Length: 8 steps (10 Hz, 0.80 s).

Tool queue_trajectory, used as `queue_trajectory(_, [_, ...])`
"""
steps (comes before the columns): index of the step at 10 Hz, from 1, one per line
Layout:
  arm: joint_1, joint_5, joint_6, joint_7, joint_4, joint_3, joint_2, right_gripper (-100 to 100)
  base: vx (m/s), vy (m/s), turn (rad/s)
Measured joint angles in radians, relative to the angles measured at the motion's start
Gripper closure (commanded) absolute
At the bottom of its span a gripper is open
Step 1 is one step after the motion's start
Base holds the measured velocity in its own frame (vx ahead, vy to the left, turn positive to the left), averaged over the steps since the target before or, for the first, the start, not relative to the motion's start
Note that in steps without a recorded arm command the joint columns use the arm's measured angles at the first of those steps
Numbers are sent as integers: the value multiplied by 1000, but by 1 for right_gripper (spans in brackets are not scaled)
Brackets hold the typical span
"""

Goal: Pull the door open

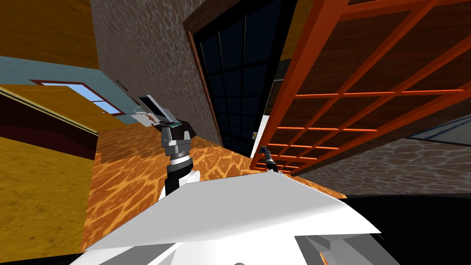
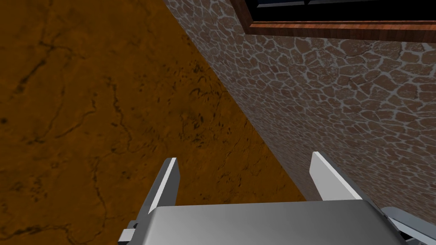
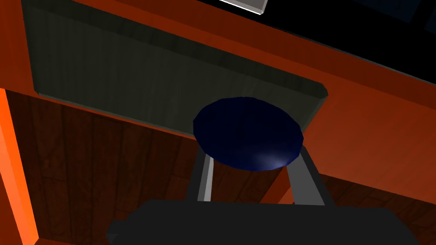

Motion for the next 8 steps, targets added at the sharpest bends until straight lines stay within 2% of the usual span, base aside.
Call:
queue_trajectory(1, [-7, -5, -3, -19, 11, 2, -2, 100, -38, -15, 61])
queue_trajectory(4, [5, -36, 12, -94, -14, 13, -2, 100, -42, -24, 66])
queue_trajectory(5, [-2, -46, 6, -120, 1, 17, -4, 100, -27, -10, 30])
queue_trajectory(8, [3, -67, 4, -183, 0, 24, -4, 100, -39, -13, 60])
